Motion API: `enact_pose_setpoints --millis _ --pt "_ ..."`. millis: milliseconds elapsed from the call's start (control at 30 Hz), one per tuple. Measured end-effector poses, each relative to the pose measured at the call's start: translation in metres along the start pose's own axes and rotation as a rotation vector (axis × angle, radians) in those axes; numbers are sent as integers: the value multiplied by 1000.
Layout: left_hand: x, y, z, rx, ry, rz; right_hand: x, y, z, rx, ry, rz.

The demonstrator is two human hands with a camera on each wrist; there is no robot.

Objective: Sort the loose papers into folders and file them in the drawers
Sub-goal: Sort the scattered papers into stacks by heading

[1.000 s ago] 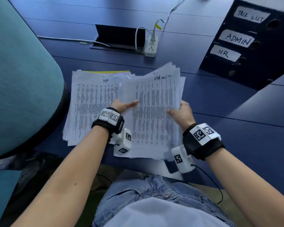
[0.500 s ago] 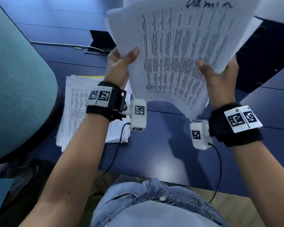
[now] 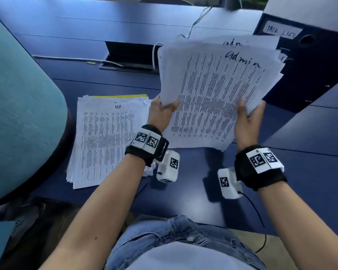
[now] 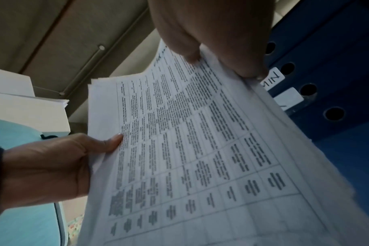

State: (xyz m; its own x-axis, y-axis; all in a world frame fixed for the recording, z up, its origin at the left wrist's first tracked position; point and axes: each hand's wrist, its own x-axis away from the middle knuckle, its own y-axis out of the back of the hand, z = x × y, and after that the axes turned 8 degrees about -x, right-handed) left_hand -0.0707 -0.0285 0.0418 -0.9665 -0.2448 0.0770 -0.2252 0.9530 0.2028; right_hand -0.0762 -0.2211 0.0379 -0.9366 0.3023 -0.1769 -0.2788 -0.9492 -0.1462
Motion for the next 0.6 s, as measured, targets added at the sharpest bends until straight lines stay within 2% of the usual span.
enact_pose_setpoints --millis 133,267,400,500,600 --pt "-6 30 -37 5 -128 -70 -13 -23 13 68 60 35" --pt "-16 80 -54 -19 -104 -256 -15 -69 11 149 -63 221" --pt "-31 133 -18 -220 55 -466 6 -121 -13 294 -307 448" --pt "-32 162 23 -343 214 -519 27 -145 -35 365 -479 537" --pt "-26 180 51 -502 417 -525 45 -161 -58 529 -574 592"
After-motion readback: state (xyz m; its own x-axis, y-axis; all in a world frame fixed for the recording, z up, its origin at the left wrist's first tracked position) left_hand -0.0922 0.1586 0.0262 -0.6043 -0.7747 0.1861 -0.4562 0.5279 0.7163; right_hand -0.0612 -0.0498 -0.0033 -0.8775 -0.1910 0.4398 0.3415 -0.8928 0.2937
